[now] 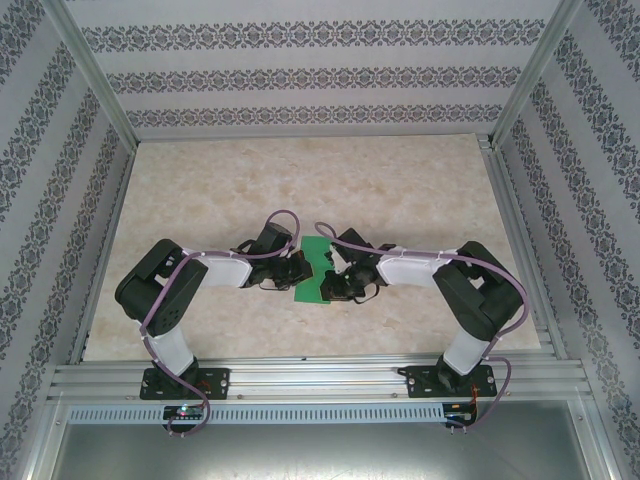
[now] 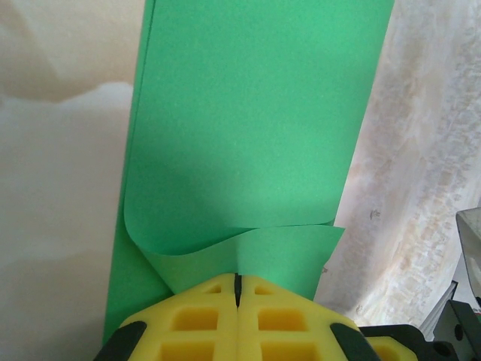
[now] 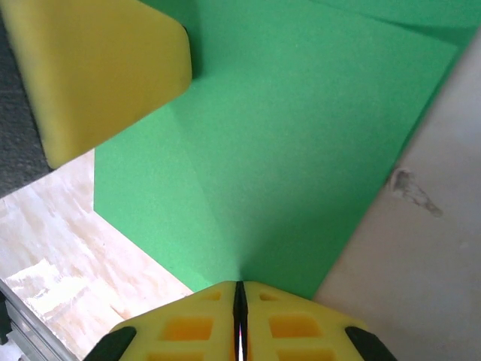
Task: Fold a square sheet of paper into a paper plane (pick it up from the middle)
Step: Fold the triangle a second time at the center of the table.
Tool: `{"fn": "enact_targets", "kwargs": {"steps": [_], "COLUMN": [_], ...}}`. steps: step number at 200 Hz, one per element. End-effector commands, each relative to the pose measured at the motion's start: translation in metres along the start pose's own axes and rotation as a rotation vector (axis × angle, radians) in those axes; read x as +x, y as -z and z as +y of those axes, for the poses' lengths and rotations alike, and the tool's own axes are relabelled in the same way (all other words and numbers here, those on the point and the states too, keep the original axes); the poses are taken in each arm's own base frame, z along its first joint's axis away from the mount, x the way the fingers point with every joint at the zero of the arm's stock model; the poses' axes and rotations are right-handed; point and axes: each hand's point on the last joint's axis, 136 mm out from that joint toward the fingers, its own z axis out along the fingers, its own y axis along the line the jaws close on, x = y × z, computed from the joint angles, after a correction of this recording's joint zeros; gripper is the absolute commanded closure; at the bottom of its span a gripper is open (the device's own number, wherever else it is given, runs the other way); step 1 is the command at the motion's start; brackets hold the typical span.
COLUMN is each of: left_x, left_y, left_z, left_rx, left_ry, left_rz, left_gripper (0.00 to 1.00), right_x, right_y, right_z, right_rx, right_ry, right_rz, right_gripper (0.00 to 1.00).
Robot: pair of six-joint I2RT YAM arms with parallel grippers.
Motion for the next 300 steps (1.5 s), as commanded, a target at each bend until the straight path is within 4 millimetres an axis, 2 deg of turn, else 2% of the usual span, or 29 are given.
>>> {"fn": "enact_targets", "kwargs": {"steps": [1, 41, 110, 161, 181, 211, 226, 268, 300], "left_x": [0.008, 0.008, 0.009, 0.009, 0.009, 0.008, 0.008, 0.007, 0.007], "left_y": [0.002, 0.002, 0.002, 0.001, 0.000, 0.001, 0.001, 0.001, 0.002], "left_z": [0.028, 0.028, 0.029, 0.030, 0.029, 0.026, 0.025, 0.021, 0.018], "left_rx": [-0.111, -0.112, -0.113, -0.112, -0.108, -0.101, -0.098, -0.084, -0.077], "left_ry": [0.016, 0.017, 0.018, 0.018, 0.017, 0.012, 0.013, 0.010, 0.003], "left_rz": [0.021, 0.019, 0.022, 0.022, 0.025, 0.025, 0.024, 0.026, 0.027], "left_gripper": [1.00, 1.00, 1.00, 1.00, 1.00, 1.00, 1.00, 1.00, 1.00], "right_x": [0.034, 0.038, 0.052, 0.062, 0.053, 0.023, 0.010, -0.015, -0.013], "right_y": [-0.007, 0.004, -0.001, 0.003, 0.013, 0.037, 0.041, 0.027, 0.007], "right_z": [-0.028, -0.027, -0.042, -0.044, -0.033, -0.002, 0.010, 0.023, 0.005], "right_rx": [0.079, 0.078, 0.101, 0.066, 0.049, -0.004, -0.035, -0.061, -0.015], "right_ry": [-0.067, -0.054, -0.095, -0.133, -0.103, -0.048, -0.038, -0.048, -0.081], "right_rz": [0.090, 0.072, 0.097, 0.088, 0.048, -0.056, -0.091, -0.100, -0.054], "right_gripper": [0.89, 0.89, 0.89, 0.88, 0.88, 0.87, 0.87, 0.87, 0.88]}}
